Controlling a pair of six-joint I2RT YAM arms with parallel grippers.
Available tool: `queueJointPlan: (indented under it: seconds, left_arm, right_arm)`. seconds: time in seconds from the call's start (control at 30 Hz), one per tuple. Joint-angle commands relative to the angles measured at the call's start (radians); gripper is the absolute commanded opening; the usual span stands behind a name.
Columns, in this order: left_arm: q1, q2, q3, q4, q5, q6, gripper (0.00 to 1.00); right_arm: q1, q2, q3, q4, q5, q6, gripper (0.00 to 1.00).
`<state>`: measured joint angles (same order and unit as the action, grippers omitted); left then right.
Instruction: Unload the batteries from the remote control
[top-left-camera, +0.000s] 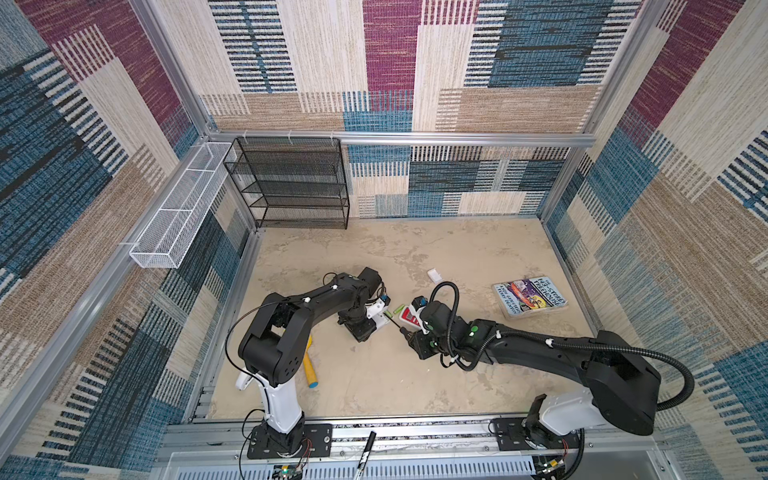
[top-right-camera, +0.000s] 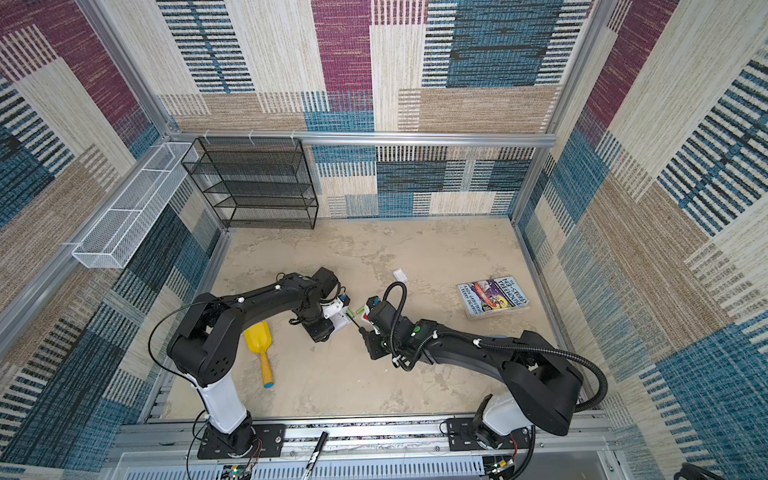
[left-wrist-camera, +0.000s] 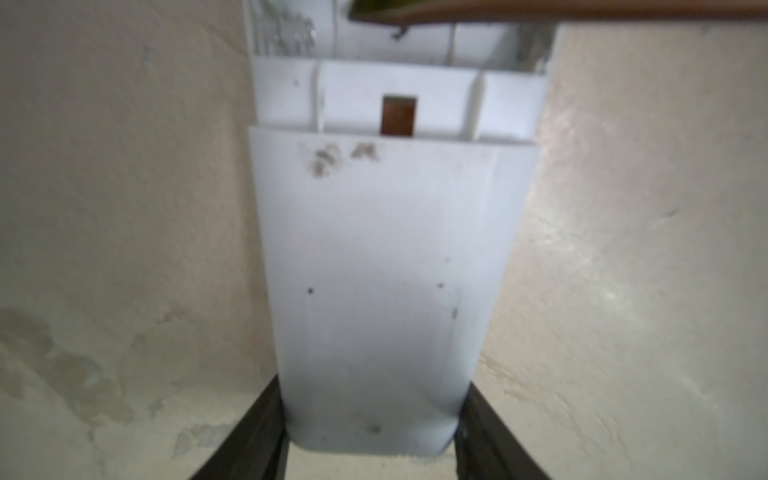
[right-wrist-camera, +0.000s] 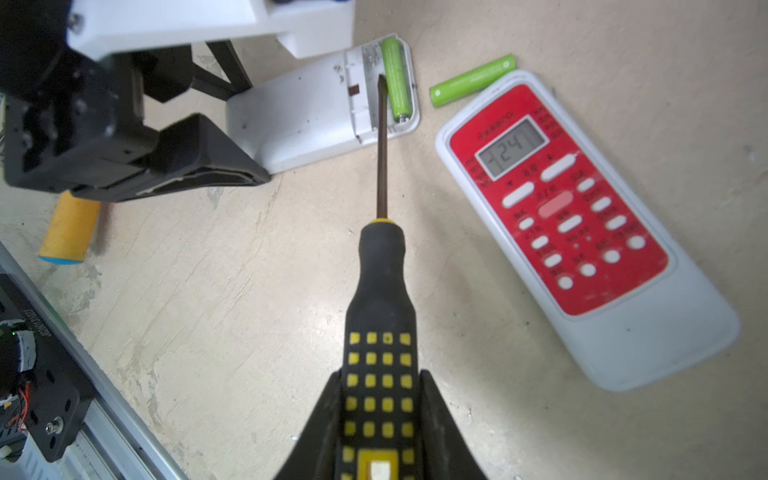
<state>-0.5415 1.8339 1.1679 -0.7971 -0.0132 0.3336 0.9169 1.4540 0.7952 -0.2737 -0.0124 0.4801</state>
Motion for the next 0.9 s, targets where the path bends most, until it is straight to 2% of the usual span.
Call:
queueJointPlan:
  seconds: [0.0, 0.33, 0.53, 0.8, 0.87]
  left_arm:
    - [-0.016, 0.014, 0.001, 0.013, 0.05, -0.073, 0.58]
    - [-0.059, 0.082, 0.023, 0.015, 0.073, -0.125, 0.55]
    - [-0.082, 0.101, 0.032, 0.016, 0.076, -0.128, 0.55]
    - [-0.084, 0.105, 0.029, 0.023, 0.067, -0.128, 0.56]
    - [-0.084, 0.096, 0.031, 0.03, 0.066, -0.126, 0.61]
  right_arm:
    - [0.007, 0.024, 0.024, -0.065, 0.113, 0.052, 0.0]
    - [0.05, 0.102, 0.011, -0.012, 0.212, 0.126, 0.0]
    - [0.057, 0.126, 0.009, 0.043, 0.206, 0.113, 0.0]
    - [0.057, 0.079, -0.022, 0.081, 0.223, 0.097, 0.0]
    - [0.056, 0.049, -0.027, 0.082, 0.229, 0.079, 0.0]
